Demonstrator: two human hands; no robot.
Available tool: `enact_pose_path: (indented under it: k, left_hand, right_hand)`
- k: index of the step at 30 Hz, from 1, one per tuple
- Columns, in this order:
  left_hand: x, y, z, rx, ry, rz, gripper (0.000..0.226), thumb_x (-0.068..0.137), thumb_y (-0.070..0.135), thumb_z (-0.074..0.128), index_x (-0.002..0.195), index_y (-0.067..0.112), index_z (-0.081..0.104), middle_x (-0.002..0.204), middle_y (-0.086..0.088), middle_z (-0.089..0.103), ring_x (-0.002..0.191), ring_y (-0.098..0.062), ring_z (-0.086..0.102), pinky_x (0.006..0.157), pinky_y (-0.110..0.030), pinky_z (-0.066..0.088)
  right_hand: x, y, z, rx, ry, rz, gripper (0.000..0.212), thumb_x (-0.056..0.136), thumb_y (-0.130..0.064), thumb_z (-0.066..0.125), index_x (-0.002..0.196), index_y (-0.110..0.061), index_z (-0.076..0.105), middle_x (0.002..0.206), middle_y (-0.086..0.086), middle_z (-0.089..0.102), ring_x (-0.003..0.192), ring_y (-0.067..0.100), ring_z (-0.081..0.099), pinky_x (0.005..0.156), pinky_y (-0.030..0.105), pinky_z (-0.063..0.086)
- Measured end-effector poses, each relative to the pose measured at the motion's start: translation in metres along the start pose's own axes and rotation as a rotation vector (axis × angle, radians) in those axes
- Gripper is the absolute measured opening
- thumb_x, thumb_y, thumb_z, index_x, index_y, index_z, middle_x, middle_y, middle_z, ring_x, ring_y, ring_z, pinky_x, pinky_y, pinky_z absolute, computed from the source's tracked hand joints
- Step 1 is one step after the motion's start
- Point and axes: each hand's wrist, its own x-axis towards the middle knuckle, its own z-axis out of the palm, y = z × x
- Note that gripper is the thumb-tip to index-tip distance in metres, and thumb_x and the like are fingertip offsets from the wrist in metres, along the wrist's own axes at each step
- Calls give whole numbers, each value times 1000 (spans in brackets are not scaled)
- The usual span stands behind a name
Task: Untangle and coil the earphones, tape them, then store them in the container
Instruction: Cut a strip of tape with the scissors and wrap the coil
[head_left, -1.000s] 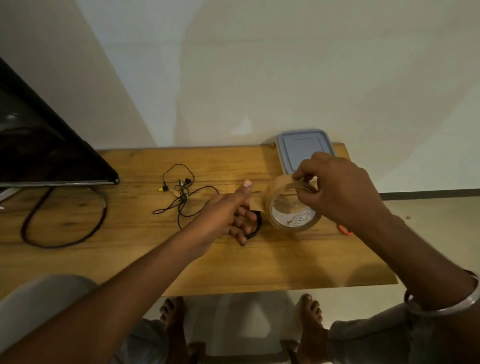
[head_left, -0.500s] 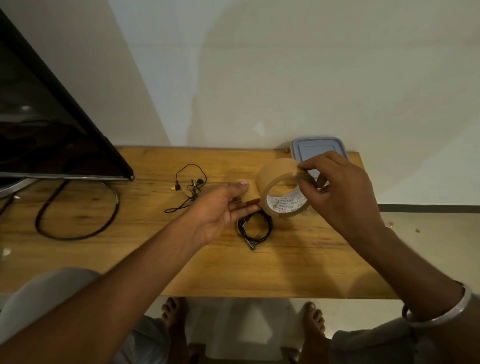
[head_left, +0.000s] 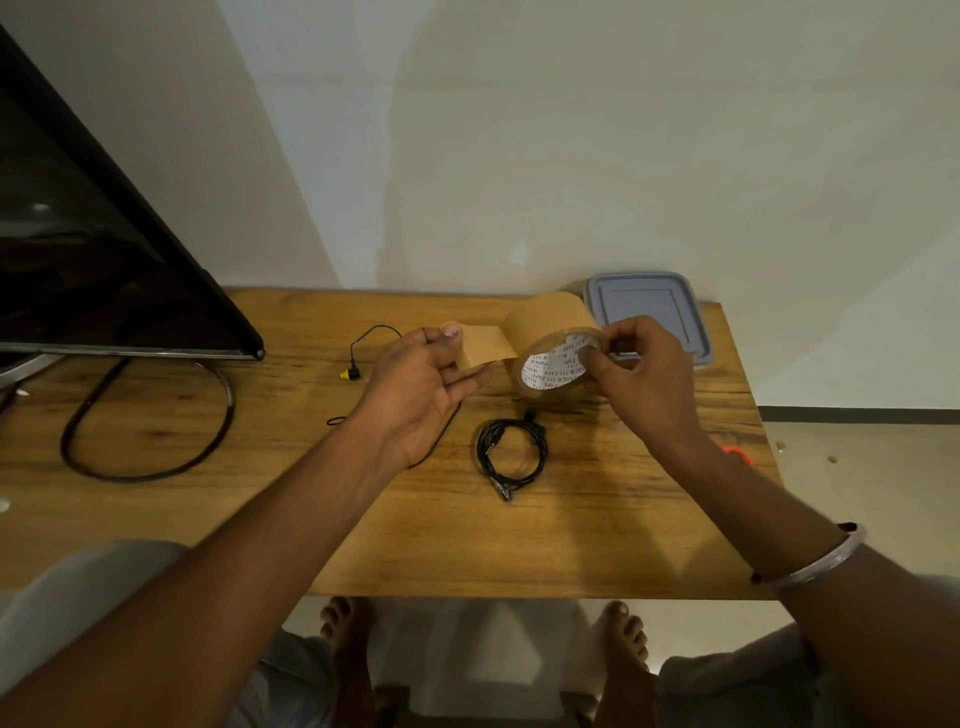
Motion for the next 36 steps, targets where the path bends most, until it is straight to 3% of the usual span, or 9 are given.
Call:
enact_pose_path:
  k: [3, 7, 10, 16, 19, 21, 26, 30, 36]
  left_hand:
    - [2, 2, -3, -28, -18, -22, 2, 100, 6, 52, 98, 8, 53, 117, -20, 61, 109, -39, 65, 96, -47, 54]
    - [7, -1, -7, -46, -40, -37, 4, 100, 9, 52, 96, 11, 52, 103, -12, 65, 106, -36, 67, 88, -44, 57]
    - [10, -3, -11, -34, -34, -47, 2, 101, 11, 52, 100, 10, 53, 116, -18, 66, 107, -35, 68, 92, -45, 56]
    - [16, -3, -14, -36, -7, -30, 4, 99, 10, 54, 96, 11, 54, 127, -21, 61, 113, -36, 65, 102, -50, 51]
    - [16, -5, -13, -20, -18, -14, 4, 99, 9, 55, 95, 10, 55, 119, -18, 64, 115, -37, 64, 101, -47, 51]
    - [16, -6, -12, -18, -24, -2, 4, 98, 9, 56, 94, 11, 56, 126, -21, 63, 116, -37, 64, 100, -45, 52]
    - [17, -6, -13, 2, -21, 17, 4, 97, 10, 58, 94, 11, 57, 129, -21, 62, 112, -34, 66, 95, -41, 56]
    - [16, -7, -13, 21, -25, 30, 9, 97, 10, 58, 89, 12, 56, 109, -15, 69, 105, -32, 69, 94, -39, 56]
    - [18, -6, -16, 28, -37, 44, 9, 96, 11, 59, 88, 14, 57, 104, -10, 70, 95, -27, 71, 91, -38, 58]
  right_hand:
    - [2, 2, 4, 61, 5, 67, 21, 83, -19, 81, 96, -18, 64, 95, -2, 69, 91, 20, 71, 75, 46, 63]
    - [-3, -4, 4, -39, -34, 50, 27, 82, -21, 82, 101, -12, 65, 90, -2, 67, 88, 17, 69, 72, 31, 62]
    - [-8, -15, -4, -107, -113, 29, 25, 82, -23, 83, 98, -14, 66, 88, -2, 66, 81, 22, 71, 72, 43, 62]
    - [6, -27, -63, -476, -327, 113, 9, 92, -13, 70, 83, -12, 70, 77, 5, 72, 55, 16, 72, 63, 32, 63]
    - [10, -12, -78, -718, -317, 161, 13, 90, -7, 65, 81, -12, 73, 83, 10, 73, 66, 26, 72, 75, 43, 63]
    - [6, -5, -79, -862, -352, 203, 4, 87, -9, 68, 89, -11, 71, 87, 11, 71, 71, 27, 70, 77, 44, 62]
    - [-10, 1, -77, -1165, -459, 256, 17, 90, -18, 70, 101, -13, 59, 80, 2, 52, 83, 22, 64, 85, 39, 58]
    - [-19, 2, -71, -1231, -514, 232, 27, 92, -18, 66, 117, -14, 58, 92, 0, 55, 94, 21, 59, 80, 34, 47]
    - [-32, 3, -50, -1165, -515, 121, 33, 90, -21, 70, 119, -18, 55, 108, 5, 62, 96, 21, 62, 79, 35, 55]
